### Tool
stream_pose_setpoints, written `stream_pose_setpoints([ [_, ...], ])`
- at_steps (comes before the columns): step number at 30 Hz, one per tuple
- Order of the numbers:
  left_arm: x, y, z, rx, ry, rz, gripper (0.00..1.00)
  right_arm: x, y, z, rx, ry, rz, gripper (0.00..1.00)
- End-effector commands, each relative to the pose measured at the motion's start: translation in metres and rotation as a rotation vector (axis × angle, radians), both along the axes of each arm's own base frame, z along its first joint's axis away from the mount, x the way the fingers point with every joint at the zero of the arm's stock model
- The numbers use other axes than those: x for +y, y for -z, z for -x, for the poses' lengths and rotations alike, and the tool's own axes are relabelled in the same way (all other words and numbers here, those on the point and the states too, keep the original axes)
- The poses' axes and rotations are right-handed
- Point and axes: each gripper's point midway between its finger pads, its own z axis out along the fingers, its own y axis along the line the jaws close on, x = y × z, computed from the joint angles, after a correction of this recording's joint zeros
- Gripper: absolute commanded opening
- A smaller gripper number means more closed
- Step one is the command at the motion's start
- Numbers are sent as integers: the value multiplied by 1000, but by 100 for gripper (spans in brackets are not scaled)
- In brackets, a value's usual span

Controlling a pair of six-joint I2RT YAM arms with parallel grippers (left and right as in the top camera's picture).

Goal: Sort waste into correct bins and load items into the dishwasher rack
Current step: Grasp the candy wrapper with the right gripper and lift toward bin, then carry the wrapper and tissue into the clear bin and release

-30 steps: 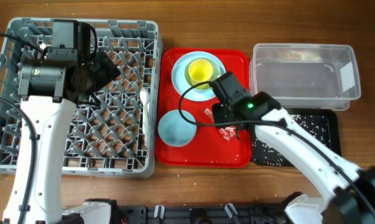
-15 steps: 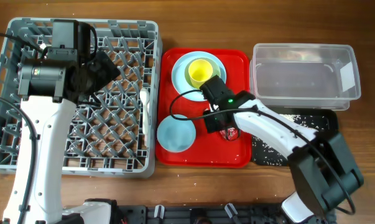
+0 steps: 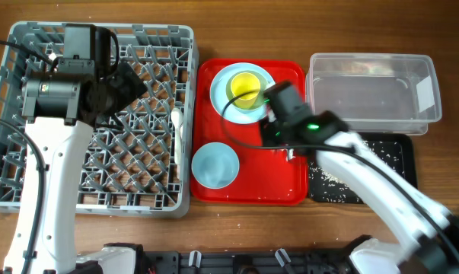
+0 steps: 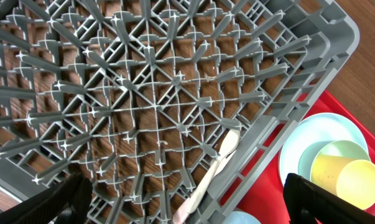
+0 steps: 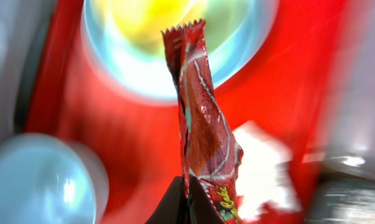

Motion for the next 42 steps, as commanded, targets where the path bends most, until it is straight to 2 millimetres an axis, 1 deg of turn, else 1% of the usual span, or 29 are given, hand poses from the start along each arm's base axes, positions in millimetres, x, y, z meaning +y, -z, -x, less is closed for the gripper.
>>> stream_pose_setpoints([
  [1,2,-3,-1,-7,5,-6,100,-87,-37,-37,-175,358,85,4],
  [2,2,-3,-1,-7,5,-7,100,-107,-34,-46,-176,417,71,4],
  [3,2,-3,-1,-7,5,-6,100,-119,-31,-54,-174,465,41,4],
  [4,2,-3,-1,-7,5,-6,100,-136,-24,-65,-168,552,-16,4],
  [6,2,-3,-1,-7,5,-6,100,-152,-10,-83,-153,643,-120,4],
  [8,2,-3,-1,-7,5,-6,100,-160,0,-95,-140,680,-188,4],
  [9,2,-3,-1,-7,5,-6,100,-167,11,-102,-121,699,-234,7],
  [10,2,-3,-1,-7,5,-6,100,-172,18,-105,-108,709,-242,27],
  [11,2,-3,-1,-7,5,-6,100,-177,23,-106,-100,719,-235,37],
  [12,2,-3,-1,-7,5,-6,100,-180,22,-106,-108,688,-211,50],
  [13,2,-3,-1,-7,5,-6,100,-180,8,-109,-152,616,-173,71],
  [14,2,-3,-1,-7,5,-6,100,-180,-4,-110,-184,575,-154,79],
  [15,2,-3,-1,-7,5,-6,100,-176,-19,-108,-211,522,-152,80],
  [16,2,-3,-1,-7,5,-6,100,-163,-44,-98,-238,434,-187,80],
  [17,2,-3,-1,-7,5,-6,100,-145,-62,-83,-235,350,-250,74],
  [18,2,-3,-1,-7,5,-7,100,-127,-76,-62,-214,262,-291,65],
  [19,2,-3,-1,-7,5,-6,100,-114,-82,-39,-187,203,-277,63],
  [20,2,-3,-1,-7,5,-7,100,-103,-83,-23,-165,139,-251,63],
  [21,2,-3,-1,-7,5,-6,100,-81,-77,5,-100,0,-219,61],
  [22,2,-3,-1,-7,5,-6,100,-56,-64,33,-14,-155,-195,59],
  [24,2,-3,-1,-7,5,-6,100,-28,-45,53,58,-257,-173,57],
  [26,2,-3,-1,-7,5,-7,100,-16,-25,60,93,-322,-105,55],
  [27,2,-3,-1,-7,5,-6,100,-12,-12,58,103,-334,-51,56],
  [30,2,-3,-1,-7,5,-6,100,-22,20,42,130,-301,120,60],
  [31,2,-3,-1,-7,5,-6,100,-23,31,39,152,-321,149,60],
  [32,2,-3,-1,-7,5,-6,100,-22,50,36,194,-343,178,60],
  [36,2,-3,-1,-7,5,-6,100,-29,95,25,270,-353,274,66],
  [39,2,-3,-1,-7,5,-6,100,-37,118,17,290,-346,351,68],
  [42,2,-3,-1,-7,5,-6,100,-34,136,10,294,-347,351,68],
])
